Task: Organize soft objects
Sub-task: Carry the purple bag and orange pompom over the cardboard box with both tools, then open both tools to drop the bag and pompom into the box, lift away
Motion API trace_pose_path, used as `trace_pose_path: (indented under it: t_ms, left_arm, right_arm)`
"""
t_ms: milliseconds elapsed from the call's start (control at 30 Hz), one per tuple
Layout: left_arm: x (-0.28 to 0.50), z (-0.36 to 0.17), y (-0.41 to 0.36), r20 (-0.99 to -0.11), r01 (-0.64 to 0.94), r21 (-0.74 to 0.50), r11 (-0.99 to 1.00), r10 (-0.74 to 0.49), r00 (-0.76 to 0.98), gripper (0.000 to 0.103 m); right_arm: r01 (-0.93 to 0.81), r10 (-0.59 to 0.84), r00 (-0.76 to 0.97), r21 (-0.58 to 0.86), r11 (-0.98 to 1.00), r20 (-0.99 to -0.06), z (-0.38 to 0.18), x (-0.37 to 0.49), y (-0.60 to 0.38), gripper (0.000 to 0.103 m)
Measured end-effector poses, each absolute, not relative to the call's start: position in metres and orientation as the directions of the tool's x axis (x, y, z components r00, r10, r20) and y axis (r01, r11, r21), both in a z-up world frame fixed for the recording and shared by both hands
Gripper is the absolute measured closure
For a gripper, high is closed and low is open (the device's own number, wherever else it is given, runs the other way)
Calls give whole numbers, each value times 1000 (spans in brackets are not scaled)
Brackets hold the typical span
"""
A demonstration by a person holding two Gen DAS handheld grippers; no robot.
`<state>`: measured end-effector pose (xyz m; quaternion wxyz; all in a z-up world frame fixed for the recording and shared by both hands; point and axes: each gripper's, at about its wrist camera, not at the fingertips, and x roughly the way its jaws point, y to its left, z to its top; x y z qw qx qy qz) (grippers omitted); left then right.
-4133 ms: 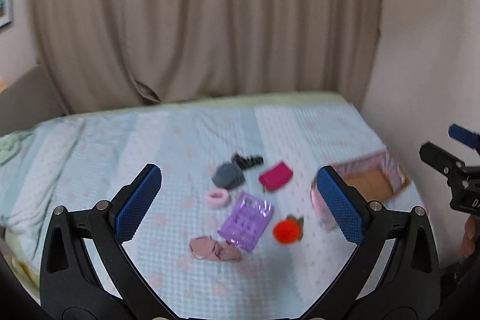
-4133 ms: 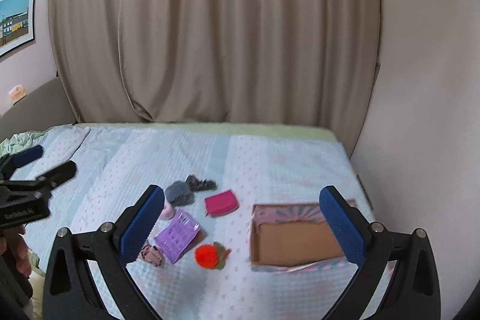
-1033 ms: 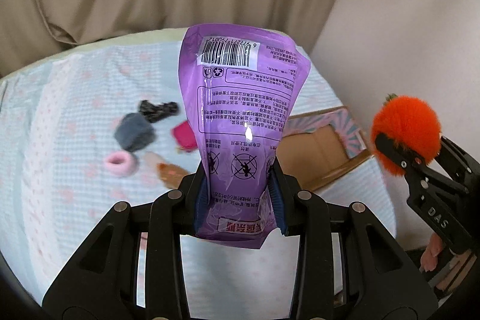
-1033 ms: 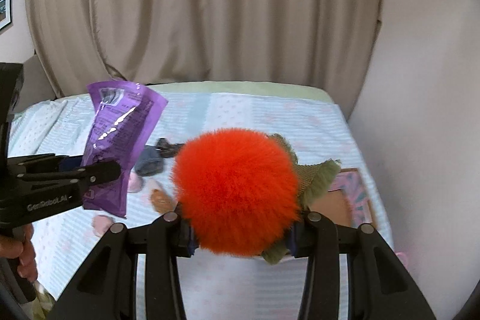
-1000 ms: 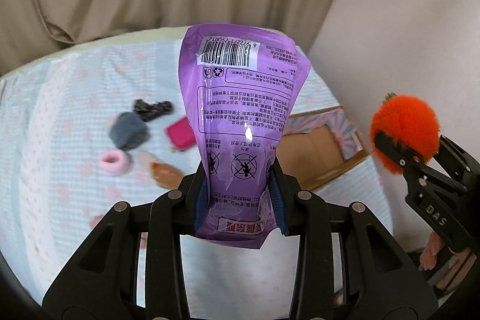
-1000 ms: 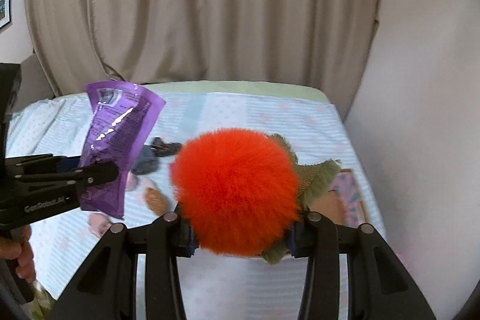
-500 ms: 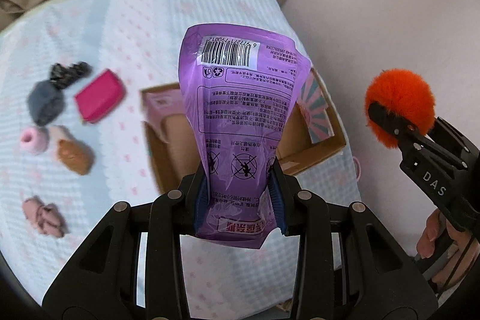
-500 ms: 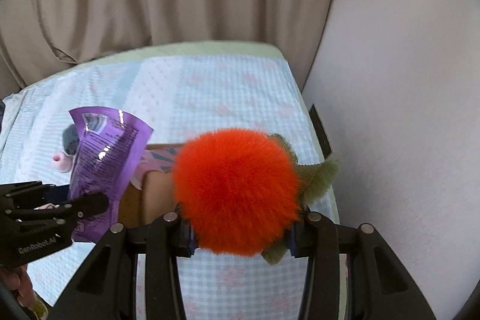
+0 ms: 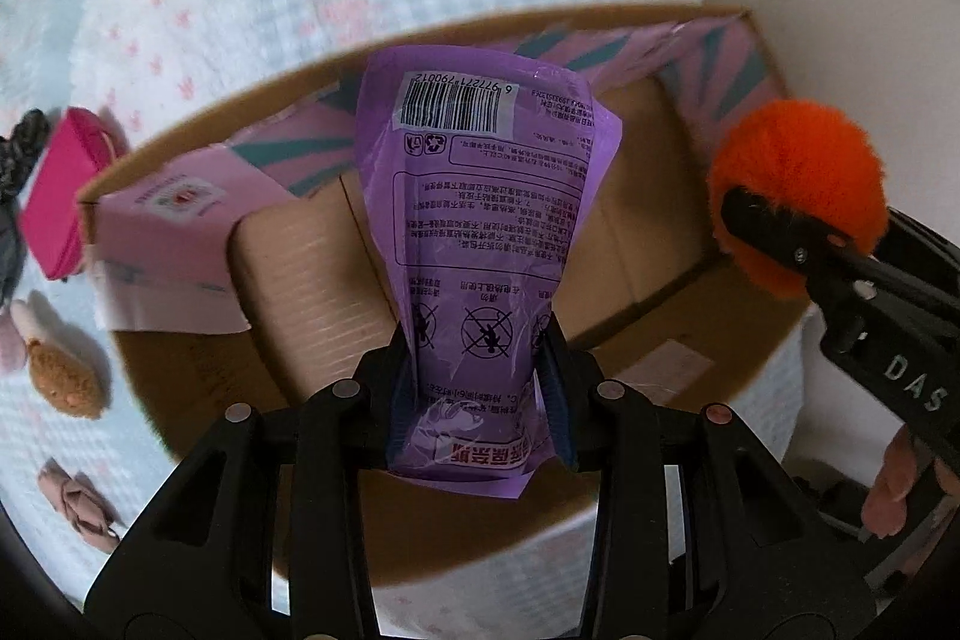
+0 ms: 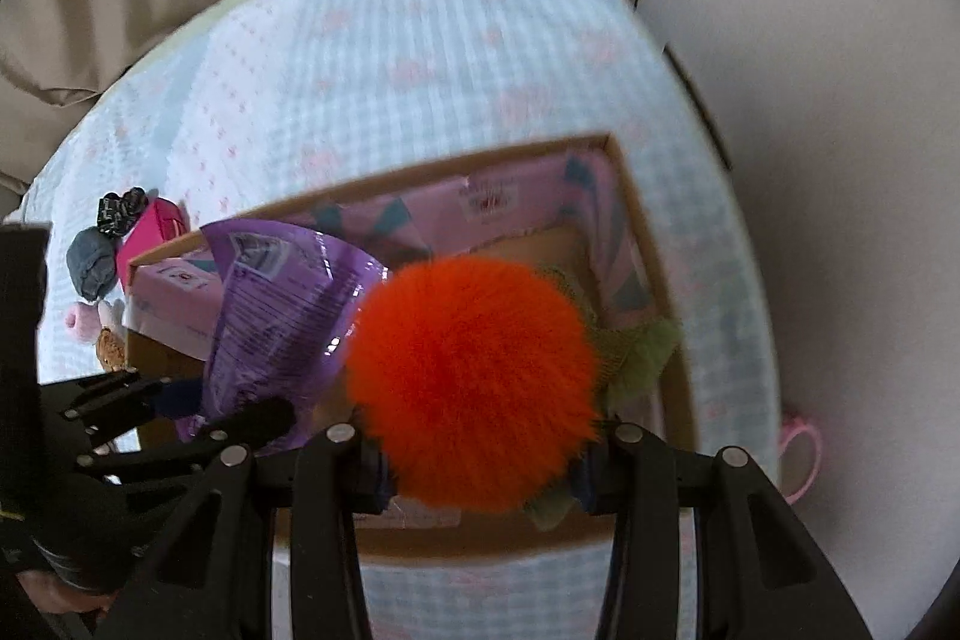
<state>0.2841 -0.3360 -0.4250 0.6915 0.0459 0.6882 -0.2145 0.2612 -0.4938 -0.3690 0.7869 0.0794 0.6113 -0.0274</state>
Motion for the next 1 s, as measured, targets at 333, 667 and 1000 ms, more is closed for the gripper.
trace_pose_path:
  t_ms: [333,667,1000]
  left_arm:
    - [284,-417,-353,-995,472,-47,880,-82,53,0]
    - [276,-408,-333,-995,442,-63,895,-93,47,0]
    - [264,-362,-316,-985,416,-60,907,-122,124,0]
  right_arm:
    - [175,139,183,171,970,-973,-400,273,-497,20]
    - [164,153,199,187,969,-968,-402,264,-490,0]
    - [149,134,253,176,973,-958,-361,251,-485,0]
